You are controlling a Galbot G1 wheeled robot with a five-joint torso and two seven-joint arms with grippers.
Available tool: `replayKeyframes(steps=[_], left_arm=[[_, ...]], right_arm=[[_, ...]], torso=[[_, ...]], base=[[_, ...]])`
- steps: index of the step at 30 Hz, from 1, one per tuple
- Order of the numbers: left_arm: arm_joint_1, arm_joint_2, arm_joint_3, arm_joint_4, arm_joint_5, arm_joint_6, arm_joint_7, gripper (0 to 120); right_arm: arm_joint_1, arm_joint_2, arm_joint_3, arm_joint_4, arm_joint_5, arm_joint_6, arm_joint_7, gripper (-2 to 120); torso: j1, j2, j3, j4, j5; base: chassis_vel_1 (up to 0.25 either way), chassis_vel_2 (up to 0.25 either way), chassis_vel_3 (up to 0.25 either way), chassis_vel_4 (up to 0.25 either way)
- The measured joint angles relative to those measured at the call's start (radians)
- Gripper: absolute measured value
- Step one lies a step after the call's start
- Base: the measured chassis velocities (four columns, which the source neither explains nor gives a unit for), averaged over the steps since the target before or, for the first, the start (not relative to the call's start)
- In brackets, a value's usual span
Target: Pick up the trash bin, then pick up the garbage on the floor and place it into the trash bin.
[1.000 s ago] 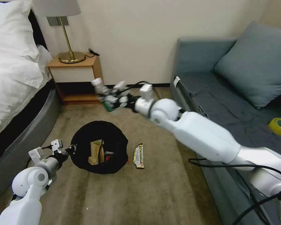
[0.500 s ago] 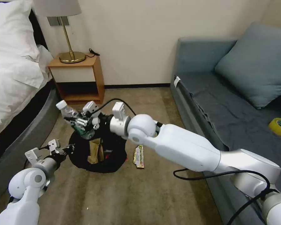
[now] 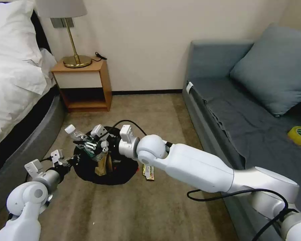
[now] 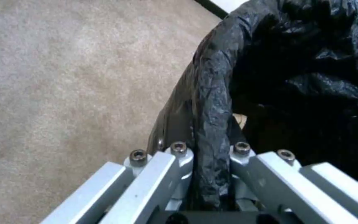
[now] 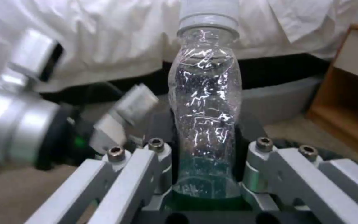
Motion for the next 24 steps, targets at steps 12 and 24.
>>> replayKeyframes(steps=[12, 24], left_arm=[[-0.001, 0.000, -0.002, -0.001, -0.016, 0.003, -0.008, 4], [-0.006, -0.002, -0.003, 0.006, -0.025, 0.004, -0.015, 4]], right_arm=[[-0.020, -0.013, 0.005, -0.054, -0.064, 0.021, -0.013, 38], [-0.032, -0.034, 0.014, -0.048, -0.078, 0.022, -0.020, 83]], torso=[[0.000, 0.000, 0.000, 0.0000, 0.0000], [0.000, 0.000, 0.000, 0.0000, 0.0000]], base=[[0.000, 0.000, 0.000, 0.000], [0.000, 0.000, 0.000, 0.000]])
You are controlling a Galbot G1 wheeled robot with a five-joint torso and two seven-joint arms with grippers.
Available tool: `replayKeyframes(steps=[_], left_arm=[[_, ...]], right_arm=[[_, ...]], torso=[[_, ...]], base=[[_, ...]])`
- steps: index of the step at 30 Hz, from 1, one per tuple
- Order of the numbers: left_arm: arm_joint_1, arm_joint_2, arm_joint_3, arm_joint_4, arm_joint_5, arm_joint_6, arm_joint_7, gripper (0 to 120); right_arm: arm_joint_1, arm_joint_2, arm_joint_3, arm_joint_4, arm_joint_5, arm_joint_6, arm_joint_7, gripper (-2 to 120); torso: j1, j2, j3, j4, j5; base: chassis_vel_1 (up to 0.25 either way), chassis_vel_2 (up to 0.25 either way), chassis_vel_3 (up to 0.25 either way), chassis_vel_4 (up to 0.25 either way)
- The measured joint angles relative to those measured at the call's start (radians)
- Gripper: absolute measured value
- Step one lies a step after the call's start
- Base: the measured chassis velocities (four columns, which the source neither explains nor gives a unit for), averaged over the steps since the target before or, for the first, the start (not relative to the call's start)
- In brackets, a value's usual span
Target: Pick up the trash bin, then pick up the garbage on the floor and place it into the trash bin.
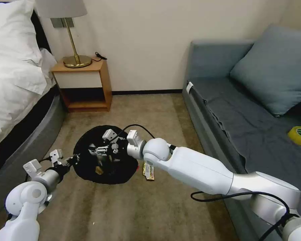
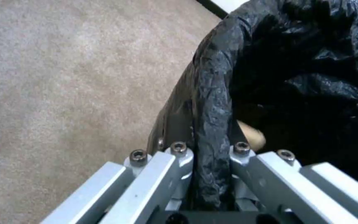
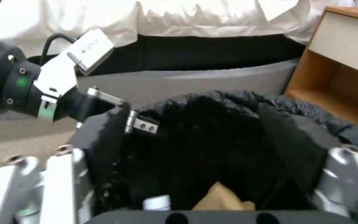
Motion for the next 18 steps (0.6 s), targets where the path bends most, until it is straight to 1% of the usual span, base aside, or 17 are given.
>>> replayKeyframes(steps=[1, 2, 4, 5, 8, 10, 11, 14, 15, 17, 18], left_arm=[[0.000, 0.000, -0.001, 0.000, -0.001, 0.000, -0.001, 4], [0.000, 0.001, -0.001, 0.001, -0.001, 0.000, -0.002, 4], [0.000, 0.001, -0.001, 0.001, -0.001, 0.000, -0.002, 4], [0.000, 0.001, -0.001, 0.002, -0.002, 0.001, -0.004, 4], [0.000, 0.001, -0.001, 0.002, -0.003, 0.001, -0.008, 4], [0.001, 0.000, -0.001, 0.000, -0.003, 0.001, -0.014, 4], [0.001, 0.000, -0.001, 0.000, -0.003, 0.001, -0.014, 4], [0.001, 0.000, -0.005, -0.006, -0.002, 0.001, -0.017, 4], [0.001, 0.000, -0.005, -0.006, -0.002, 0.001, -0.017, 4], [0.001, -0.001, -0.007, -0.008, 0.003, -0.001, -0.018, 4], [0.001, -0.003, -0.010, -0.010, 0.009, -0.004, -0.018, 4]], right_arm=[[0.000, -0.004, 0.001, 0.003, 0.000, 0.000, 0.000, 86], [-0.001, -0.007, 0.004, 0.008, 0.000, 0.000, 0.000, 93], [-0.001, -0.010, 0.007, 0.012, 0.000, 0.000, 0.000, 94], [-0.002, -0.012, 0.014, 0.019, -0.001, 0.000, 0.004, 99], [-0.003, -0.019, 0.027, 0.036, -0.010, 0.003, 0.019, 99], [-0.011, -0.035, 0.054, 0.069, -0.042, 0.011, 0.058, 100], [-0.011, -0.035, 0.054, 0.069, -0.042, 0.011, 0.058, 100], [-0.031, -0.069, 0.093, 0.124, -0.078, 0.021, 0.164, 100], [-0.031, -0.069, 0.093, 0.124, -0.078, 0.021, 0.164, 100], [-0.043, -0.085, 0.111, 0.147, -0.088, 0.022, 0.206, 100], [-0.060, -0.102, 0.131, 0.169, -0.101, 0.022, 0.244, 100]], torso=[[0.000, 0.000, 0.000, -0.0001, 0.0000], [0.000, 0.000, 0.000, 0.0000, 0.0000], [0.000, 0.000, 0.000, -0.0001, 0.0000], [0.000, 0.000, 0.000, 0.0000, 0.0000], [0.000, 0.000, 0.000, 0.0000, 0.0000], [0.000, 0.000, 0.000, 0.0001, 0.0000], [0.000, 0.000, 0.000, 0.0001, 0.0000], [0.000, 0.000, 0.000, 0.0001, 0.0001], [0.000, 0.000, 0.000, 0.0001, 0.0001], [0.000, 0.000, 0.000, 0.0000, 0.0000], [0.000, 0.000, 0.000, 0.0000, 0.0000]], base=[[0.000, 0.000, 0.000, 0.000], [0.000, 0.000, 0.000, 0.000], [0.000, 0.000, 0.000, 0.000], [0.000, 0.000, 0.000, 0.000], [0.000, 0.000, 0.000, 0.000], [0.000, 0.000, 0.000, 0.000], [0.000, 0.000, 0.000, 0.000], [0.000, 0.000, 0.000, 0.000], [0.000, 0.000, 0.000, 0.000], [0.000, 0.000, 0.000, 0.000], [0.000, 0.000, 0.000, 0.000]])
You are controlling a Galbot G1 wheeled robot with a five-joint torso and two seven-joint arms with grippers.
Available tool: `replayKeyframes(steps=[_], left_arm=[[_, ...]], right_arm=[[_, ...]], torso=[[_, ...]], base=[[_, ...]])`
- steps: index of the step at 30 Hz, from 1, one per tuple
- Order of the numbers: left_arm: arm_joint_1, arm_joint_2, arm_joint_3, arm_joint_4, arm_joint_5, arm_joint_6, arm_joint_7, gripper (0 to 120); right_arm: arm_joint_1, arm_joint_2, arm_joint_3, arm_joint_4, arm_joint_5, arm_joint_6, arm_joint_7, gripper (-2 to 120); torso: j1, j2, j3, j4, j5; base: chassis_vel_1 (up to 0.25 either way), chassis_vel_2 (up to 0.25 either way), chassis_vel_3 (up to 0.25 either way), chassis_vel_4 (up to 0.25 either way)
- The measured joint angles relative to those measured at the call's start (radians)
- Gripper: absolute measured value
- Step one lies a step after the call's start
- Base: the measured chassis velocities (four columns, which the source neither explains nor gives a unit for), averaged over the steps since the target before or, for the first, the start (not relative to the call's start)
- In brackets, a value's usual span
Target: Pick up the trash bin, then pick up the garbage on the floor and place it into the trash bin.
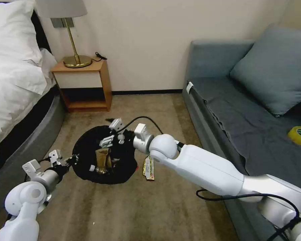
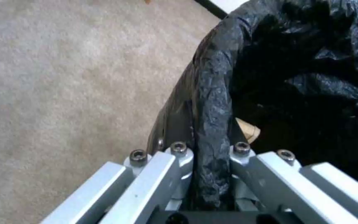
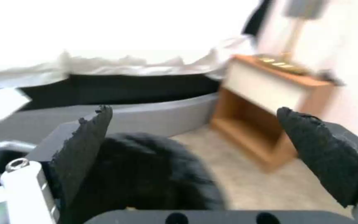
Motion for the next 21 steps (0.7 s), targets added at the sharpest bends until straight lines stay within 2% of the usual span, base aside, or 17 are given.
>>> replayKeyframes(steps=[6, 7, 11, 16, 18, 21], left_arm=[[0.007, -0.012, -0.007, -0.013, 0.020, -0.007, 0.000, 4], [0.007, -0.012, -0.007, -0.013, 0.020, -0.007, 0.000, 4], [0.013, -0.028, -0.011, -0.031, 0.045, -0.010, 0.001, 4], [0.016, -0.036, -0.015, -0.039, 0.071, -0.013, 0.001, 4], [0.015, -0.051, -0.025, -0.049, 0.104, -0.019, 0.002, 4], [0.014, -0.062, -0.032, -0.056, 0.110, -0.020, -0.003, 4]], right_arm=[[-0.110, -0.068, 0.090, 0.089, -0.032, -0.030, 0.186, 100], [-0.110, -0.068, 0.090, 0.089, -0.032, -0.030, 0.186, 100], [-0.228, -0.100, 0.171, 0.161, -0.048, -0.086, 0.332, 100], [-0.285, -0.102, 0.216, 0.188, -0.065, -0.117, 0.391, 100], [-0.362, -0.091, 0.286, 0.223, -0.094, -0.158, 0.438, 100], [-0.427, -0.084, 0.345, 0.248, -0.125, -0.182, 0.441, 100]], torso=[[0.000, 0.000, 0.000, 0.0000, 0.0001], [0.000, 0.000, 0.000, 0.0000, 0.0001], [0.000, 0.000, 0.000, -0.0001, 0.0001], [0.000, 0.000, 0.000, -0.0001, 0.0001], [0.000, 0.000, 0.000, 0.0001, 0.0000], [0.000, 0.000, 0.000, 0.0000, 0.0001]], base=[[0.000, 0.000, 0.000, 0.000], [0.000, 0.000, 0.000, 0.000], [0.000, 0.000, 0.000, 0.000], [0.000, 0.000, 0.000, 0.000], [0.000, 0.000, 0.000, 0.000], [0.000, 0.000, 0.000, 0.000]])
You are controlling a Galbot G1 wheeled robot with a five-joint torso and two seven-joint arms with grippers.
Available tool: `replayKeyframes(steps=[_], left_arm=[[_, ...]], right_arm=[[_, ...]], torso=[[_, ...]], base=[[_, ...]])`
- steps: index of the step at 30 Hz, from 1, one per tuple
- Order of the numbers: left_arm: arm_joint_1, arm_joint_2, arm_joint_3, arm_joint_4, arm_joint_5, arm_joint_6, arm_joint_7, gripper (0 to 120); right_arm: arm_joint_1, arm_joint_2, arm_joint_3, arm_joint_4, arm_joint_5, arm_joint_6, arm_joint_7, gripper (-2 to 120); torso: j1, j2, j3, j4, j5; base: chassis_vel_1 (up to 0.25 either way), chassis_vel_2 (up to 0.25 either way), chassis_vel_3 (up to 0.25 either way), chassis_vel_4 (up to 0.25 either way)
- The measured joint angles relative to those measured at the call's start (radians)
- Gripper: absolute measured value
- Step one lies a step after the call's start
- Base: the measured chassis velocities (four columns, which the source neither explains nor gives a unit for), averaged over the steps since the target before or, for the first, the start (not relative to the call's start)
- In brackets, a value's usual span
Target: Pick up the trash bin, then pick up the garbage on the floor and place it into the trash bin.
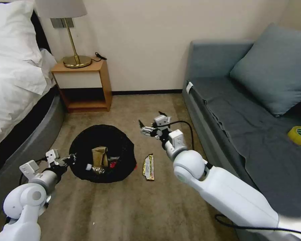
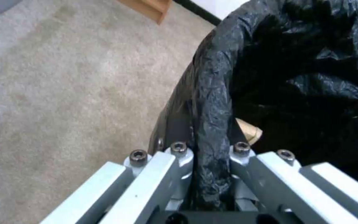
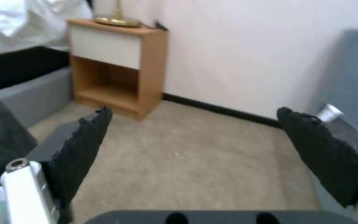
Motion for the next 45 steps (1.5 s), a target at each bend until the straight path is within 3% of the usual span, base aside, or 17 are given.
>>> replayKeyframes(steps=[13, 26, 45], left_arm=[[0.007, -0.021, -0.017, -0.021, 0.009, 0.000, -0.016, 4], [0.015, -0.039, -0.017, -0.036, 0.028, 0.001, -0.018, 4], [0.006, -0.023, -0.018, -0.030, 0.022, 0.001, -0.015, 4]], right_arm=[[-0.320, -0.033, 0.256, 0.153, -0.117, -0.033, -0.008, 100], [-0.575, 0.067, 0.425, 0.254, -0.327, -0.023, -0.059, 100], [-0.613, 0.069, 0.454, 0.256, -0.345, 0.018, -0.136, 100]], torso=[[0.000, 0.000, 0.000, -0.0002, -0.0002], [0.000, 0.000, 0.000, -0.0002, -0.0002], [0.000, 0.000, 0.000, 0.0000, -0.0003]], base=[[0.000, 0.000, 0.000, 0.000], [0.000, 0.000, 0.000, 0.000], [0.000, 0.000, 0.000, 0.000]])
